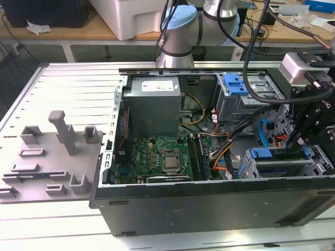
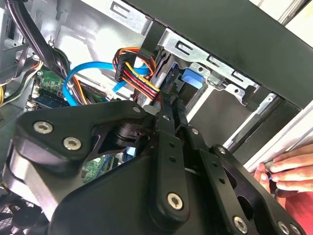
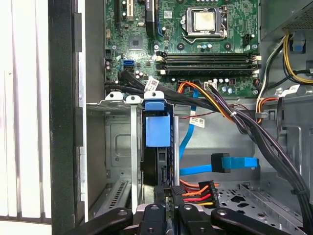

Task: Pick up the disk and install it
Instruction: 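Insert the first disk wire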

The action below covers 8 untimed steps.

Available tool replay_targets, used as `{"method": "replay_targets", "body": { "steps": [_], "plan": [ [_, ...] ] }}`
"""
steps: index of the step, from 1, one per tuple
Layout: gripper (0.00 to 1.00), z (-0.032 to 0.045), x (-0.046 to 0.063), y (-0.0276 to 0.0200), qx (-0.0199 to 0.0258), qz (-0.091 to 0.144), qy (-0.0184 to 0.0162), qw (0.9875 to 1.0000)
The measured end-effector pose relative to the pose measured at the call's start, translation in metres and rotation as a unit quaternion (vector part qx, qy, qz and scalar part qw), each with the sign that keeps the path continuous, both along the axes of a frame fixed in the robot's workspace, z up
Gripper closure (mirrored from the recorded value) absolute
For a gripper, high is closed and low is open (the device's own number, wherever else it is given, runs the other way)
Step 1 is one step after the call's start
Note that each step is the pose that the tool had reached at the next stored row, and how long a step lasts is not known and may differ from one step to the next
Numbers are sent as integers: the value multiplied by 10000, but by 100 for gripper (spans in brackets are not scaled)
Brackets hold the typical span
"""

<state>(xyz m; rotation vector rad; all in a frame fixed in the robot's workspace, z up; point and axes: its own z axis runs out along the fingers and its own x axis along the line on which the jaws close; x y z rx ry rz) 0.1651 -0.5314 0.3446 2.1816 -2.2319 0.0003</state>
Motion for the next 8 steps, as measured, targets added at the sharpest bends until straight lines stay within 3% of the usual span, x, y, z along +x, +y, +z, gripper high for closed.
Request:
{"method": "replay_targets", "body": {
  "steps": [8],
  "plan": [
    [84, -68, 1, 0, 0, 0, 0, 10000]
  ]
}}
